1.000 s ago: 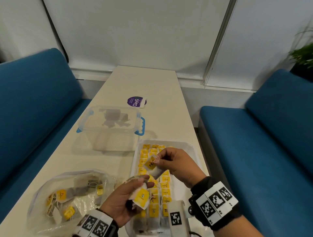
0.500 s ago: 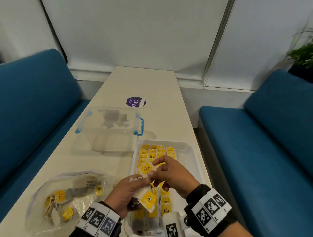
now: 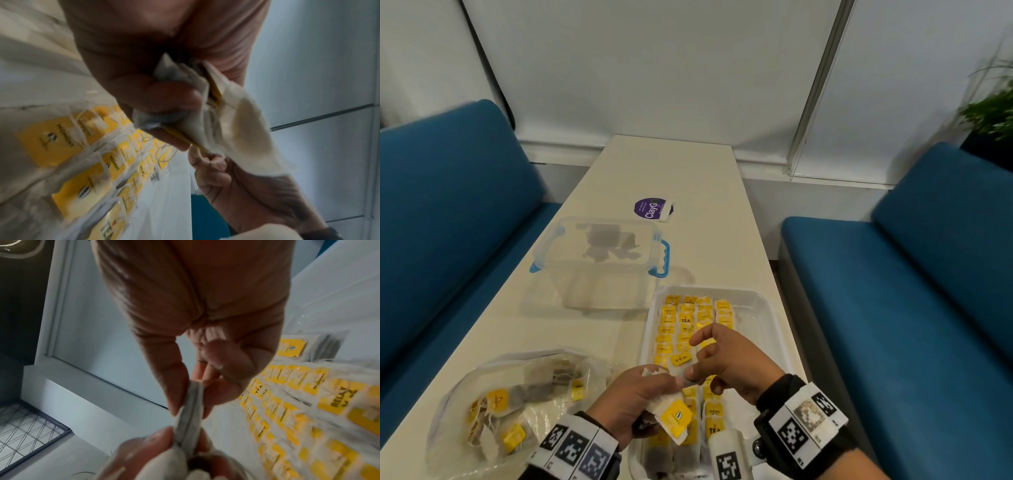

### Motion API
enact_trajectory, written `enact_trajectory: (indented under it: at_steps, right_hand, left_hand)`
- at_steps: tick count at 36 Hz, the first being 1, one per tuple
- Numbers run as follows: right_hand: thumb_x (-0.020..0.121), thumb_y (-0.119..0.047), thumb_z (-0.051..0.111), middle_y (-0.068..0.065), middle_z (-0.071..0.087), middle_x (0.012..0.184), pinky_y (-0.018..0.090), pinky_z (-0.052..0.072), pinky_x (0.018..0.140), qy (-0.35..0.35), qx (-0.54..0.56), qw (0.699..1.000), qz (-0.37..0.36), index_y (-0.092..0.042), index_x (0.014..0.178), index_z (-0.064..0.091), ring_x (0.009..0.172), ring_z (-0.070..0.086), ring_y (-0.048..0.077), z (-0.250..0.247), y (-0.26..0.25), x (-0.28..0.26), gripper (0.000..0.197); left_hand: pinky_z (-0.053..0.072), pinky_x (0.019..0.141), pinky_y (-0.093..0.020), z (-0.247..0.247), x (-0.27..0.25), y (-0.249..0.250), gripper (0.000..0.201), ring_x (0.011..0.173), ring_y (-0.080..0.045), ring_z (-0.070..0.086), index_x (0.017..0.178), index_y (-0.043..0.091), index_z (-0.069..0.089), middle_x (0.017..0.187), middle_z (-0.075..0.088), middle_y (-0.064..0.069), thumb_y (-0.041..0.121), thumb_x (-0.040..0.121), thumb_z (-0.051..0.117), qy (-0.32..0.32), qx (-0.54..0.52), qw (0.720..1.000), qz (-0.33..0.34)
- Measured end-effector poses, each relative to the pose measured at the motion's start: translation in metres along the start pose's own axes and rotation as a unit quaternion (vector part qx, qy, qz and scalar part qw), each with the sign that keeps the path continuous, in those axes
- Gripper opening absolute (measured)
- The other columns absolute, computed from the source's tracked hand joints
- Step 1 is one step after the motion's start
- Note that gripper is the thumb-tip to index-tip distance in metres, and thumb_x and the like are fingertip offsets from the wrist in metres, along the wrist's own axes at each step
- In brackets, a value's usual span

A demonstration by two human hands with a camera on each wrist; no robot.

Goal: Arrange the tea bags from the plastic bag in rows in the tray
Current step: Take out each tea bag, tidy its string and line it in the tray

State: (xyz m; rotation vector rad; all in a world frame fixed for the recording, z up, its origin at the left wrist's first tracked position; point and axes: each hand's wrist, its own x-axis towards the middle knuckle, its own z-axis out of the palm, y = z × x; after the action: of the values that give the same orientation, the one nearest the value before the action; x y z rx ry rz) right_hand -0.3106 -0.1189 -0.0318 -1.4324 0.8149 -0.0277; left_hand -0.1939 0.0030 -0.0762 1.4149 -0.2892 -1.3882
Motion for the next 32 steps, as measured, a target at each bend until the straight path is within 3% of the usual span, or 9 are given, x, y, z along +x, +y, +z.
enact_trajectory:
  at_steps: [3, 6, 10, 13, 18, 22, 25, 30, 32]
  right_hand:
    - [0.074, 0.007, 0.069, 0.002, 0.055, 0.063, 0.022, 0.037, 0.039, 0.018, -0.011, 1.000, -0.005, -0.010, 0.096, 0.051, 0.051, 0.055, 0.014, -0.003, 0.000, 0.003, 0.033]
    - [0.075, 0.008, 0.068, 0.005, 0.053, 0.067, 0.022, 0.039, 0.038, 0.095, -0.016, 0.995, -0.012, -0.009, 0.089, 0.052, 0.055, 0.054, 0.017, -0.013, -0.001, 0.011, 0.028]
    - [0.080, 0.011, 0.059, 0.005, 0.054, 0.074, 0.022, 0.042, 0.040, 0.190, -0.057, 0.980, -0.012, -0.011, 0.080, 0.054, 0.054, 0.058, 0.011, -0.036, -0.003, 0.024, 0.024]
    - [0.082, 0.010, 0.054, 0.001, 0.055, 0.076, 0.025, 0.047, 0.044, 0.236, -0.167, 0.957, -0.008, -0.017, 0.072, 0.055, 0.067, 0.059, 0.016, -0.051, 0.000, 0.036, 0.028]
    - [0.081, 0.010, 0.050, -0.005, 0.054, 0.073, 0.024, 0.049, 0.056, 0.193, -0.307, 0.931, 0.036, -0.021, 0.063, 0.053, 0.076, 0.059, 0.019, -0.059, 0.005, 0.049, 0.036]
    - [0.082, 0.010, 0.052, -0.004, 0.051, 0.070, 0.022, 0.048, 0.058, 0.157, -0.345, 0.922, 0.082, -0.020, 0.062, 0.052, 0.077, 0.056, 0.020, -0.057, 0.011, 0.055, 0.037]
    - [0.082, 0.010, 0.053, -0.004, 0.050, 0.068, 0.027, 0.051, 0.070, 0.132, -0.365, 0.915, 0.109, -0.018, 0.061, 0.049, 0.080, 0.056, 0.020, -0.053, 0.014, 0.060, 0.035]
    - [0.085, 0.005, 0.052, 0.005, 0.054, 0.077, 0.021, 0.043, 0.060, 0.141, -0.371, 0.911, 0.108, -0.015, 0.061, 0.047, 0.082, 0.055, 0.022, -0.049, 0.020, 0.070, 0.031]
    - [0.087, 0.001, 0.050, 0.008, 0.055, 0.082, 0.023, 0.044, 0.062, 0.151, -0.380, 0.907, 0.103, -0.015, 0.063, 0.045, 0.078, 0.054, 0.021, -0.048, 0.024, 0.073, 0.029]
  left_hand:
    - [0.038, 0.050, -0.020, 0.000, 0.000, 0.000, 0.035, 0.043, -0.020, 0.051, 0.066, 0.012, 0.063, 0.053, 0.055, -0.008, 0.025, 0.037, 0.079, 0.009, 0.002, 1.000, 0.000]
    - [0.039, 0.039, -0.016, -0.001, -0.003, 0.003, 0.028, 0.037, -0.016, 0.054, 0.080, 0.009, 0.064, 0.050, 0.058, -0.005, 0.019, 0.057, 0.078, 0.031, -0.005, 1.000, 0.000]
    - [0.034, 0.040, -0.014, -0.006, -0.002, 0.004, 0.034, 0.034, -0.013, 0.046, 0.081, 0.011, 0.066, 0.058, 0.057, -0.007, 0.028, 0.052, 0.073, 0.052, -0.013, 0.999, 0.001]
    - [0.032, 0.040, -0.014, -0.008, -0.002, 0.003, 0.034, 0.034, -0.013, 0.041, 0.079, 0.011, 0.068, 0.061, 0.054, -0.009, 0.029, 0.051, 0.074, 0.056, -0.017, 0.998, -0.006]
    - [0.031, 0.039, -0.013, -0.008, -0.002, 0.006, 0.032, 0.034, -0.013, 0.041, 0.075, 0.011, 0.067, 0.060, 0.052, -0.009, 0.031, 0.051, 0.074, 0.048, -0.010, 0.999, -0.011]
    - [0.032, 0.039, -0.013, -0.009, -0.002, 0.007, 0.031, 0.034, -0.013, 0.043, 0.075, 0.011, 0.067, 0.056, 0.054, -0.007, 0.031, 0.051, 0.074, 0.044, -0.013, 0.999, -0.019]
    - [0.031, 0.038, -0.013, -0.009, -0.003, 0.007, 0.027, 0.033, -0.012, 0.042, 0.072, 0.011, 0.068, 0.055, 0.054, -0.005, 0.024, 0.052, 0.079, 0.035, -0.010, 0.999, -0.026]
    - [0.031, 0.039, -0.013, -0.010, -0.004, 0.008, 0.012, 0.034, -0.012, 0.042, 0.070, 0.012, 0.070, 0.078, 0.052, -0.015, 0.021, 0.068, 0.076, 0.034, -0.023, 0.999, -0.033]
    - [0.031, 0.040, -0.013, -0.010, -0.004, 0.008, 0.014, 0.035, -0.012, 0.042, 0.071, 0.011, 0.070, 0.080, 0.053, -0.015, 0.021, 0.065, 0.079, 0.032, -0.026, 0.999, -0.032]
